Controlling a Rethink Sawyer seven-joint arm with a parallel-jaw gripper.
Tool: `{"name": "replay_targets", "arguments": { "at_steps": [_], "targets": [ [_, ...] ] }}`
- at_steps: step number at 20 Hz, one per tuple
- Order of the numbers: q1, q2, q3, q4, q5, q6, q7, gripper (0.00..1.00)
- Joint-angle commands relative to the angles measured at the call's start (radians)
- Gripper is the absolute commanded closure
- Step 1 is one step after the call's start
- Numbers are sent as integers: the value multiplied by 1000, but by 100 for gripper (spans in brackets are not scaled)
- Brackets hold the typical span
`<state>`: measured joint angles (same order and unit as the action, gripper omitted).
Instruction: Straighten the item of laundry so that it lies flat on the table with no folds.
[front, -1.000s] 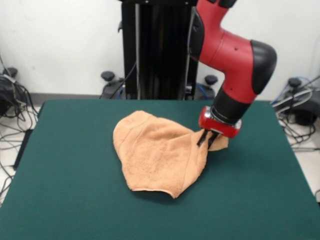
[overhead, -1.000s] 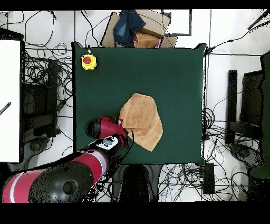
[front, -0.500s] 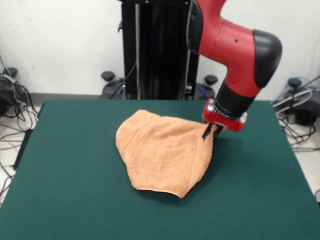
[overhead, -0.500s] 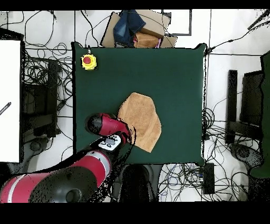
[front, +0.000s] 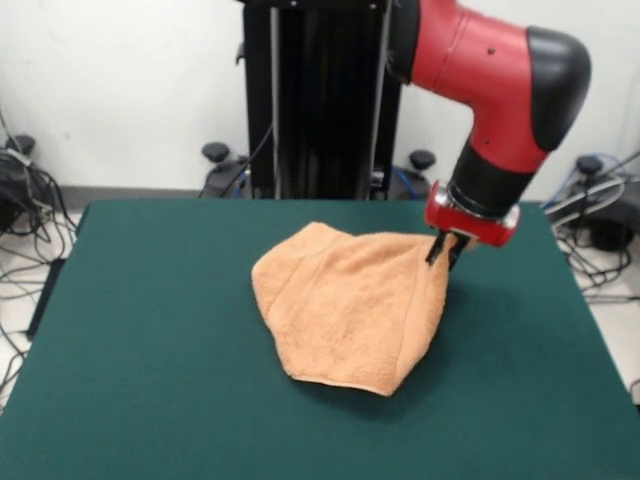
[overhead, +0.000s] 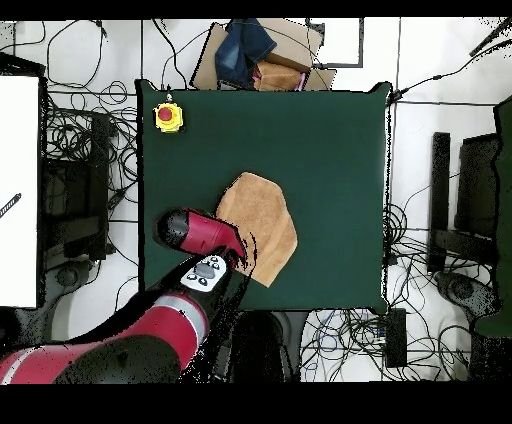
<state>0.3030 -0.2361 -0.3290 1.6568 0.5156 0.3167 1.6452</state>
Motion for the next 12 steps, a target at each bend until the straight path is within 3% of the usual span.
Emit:
{"name": "replay_targets", "arguments": {
  "at_steps": [1,12],
  "targets": [
    [3,-88,137,71,-19,115,179,100],
    [7,-105,165,71,11,106,218,100]
  ]
}}
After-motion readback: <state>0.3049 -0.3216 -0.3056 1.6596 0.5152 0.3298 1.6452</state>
